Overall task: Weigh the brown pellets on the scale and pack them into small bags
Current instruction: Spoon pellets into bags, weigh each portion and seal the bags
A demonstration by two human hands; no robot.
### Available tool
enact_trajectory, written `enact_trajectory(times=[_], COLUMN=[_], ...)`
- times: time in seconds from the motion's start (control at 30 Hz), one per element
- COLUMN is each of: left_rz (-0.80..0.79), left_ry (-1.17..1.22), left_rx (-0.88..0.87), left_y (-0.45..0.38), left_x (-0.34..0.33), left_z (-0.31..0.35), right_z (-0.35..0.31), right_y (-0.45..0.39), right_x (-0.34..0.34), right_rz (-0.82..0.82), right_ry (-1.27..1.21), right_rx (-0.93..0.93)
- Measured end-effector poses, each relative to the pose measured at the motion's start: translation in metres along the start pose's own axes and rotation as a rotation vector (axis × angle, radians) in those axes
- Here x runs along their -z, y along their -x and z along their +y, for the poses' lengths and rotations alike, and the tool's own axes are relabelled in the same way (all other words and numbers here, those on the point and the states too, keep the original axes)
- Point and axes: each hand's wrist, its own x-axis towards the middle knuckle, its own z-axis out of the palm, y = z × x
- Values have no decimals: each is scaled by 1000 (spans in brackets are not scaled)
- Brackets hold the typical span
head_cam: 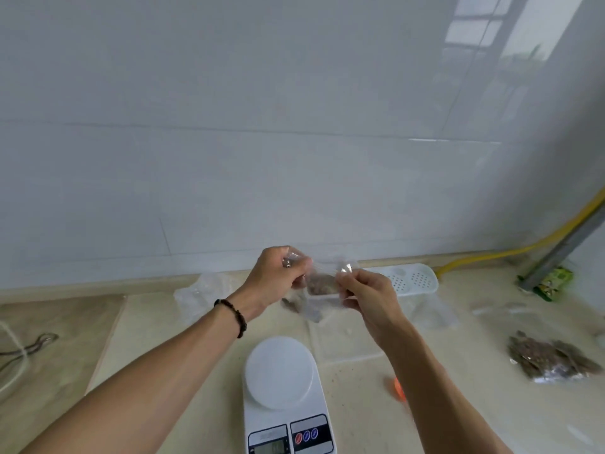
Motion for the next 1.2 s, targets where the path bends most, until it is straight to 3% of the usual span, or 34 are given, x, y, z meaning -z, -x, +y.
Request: enact_trajectory(times=[0.1, 0.23, 0.37, 0.53, 0.7, 0.87, 1.0, 1.2], left_rz=[6, -8, 35, 18, -43, -34, -110, -70], left_ry=[23, -33, -71, -34, -32, -57, -50, -234], left_rx=[-22, -69, -146, -179, -163, -225, -178, -230], left_y=[1, 4, 8, 8, 2, 0, -9, -26], left_x=[7, 14, 9, 3, -2, -29, -50, -106], left_z=[23, 49, 66, 76, 82, 87, 95, 102], right_z=[-26, -53, -69, -80, -82, -84, -85, -84], right_y=[4, 5, 8, 7, 4, -1, -8, -22], right_x=[1, 6, 6, 6, 17, 31, 55, 113], right_rz=[9, 46, -25, 14, 20, 1, 34, -62], right_ry=[19, 10, -40, 69, -21, -56, 49, 14], right_rx=[117, 137, 139, 234, 166, 156, 219, 171])
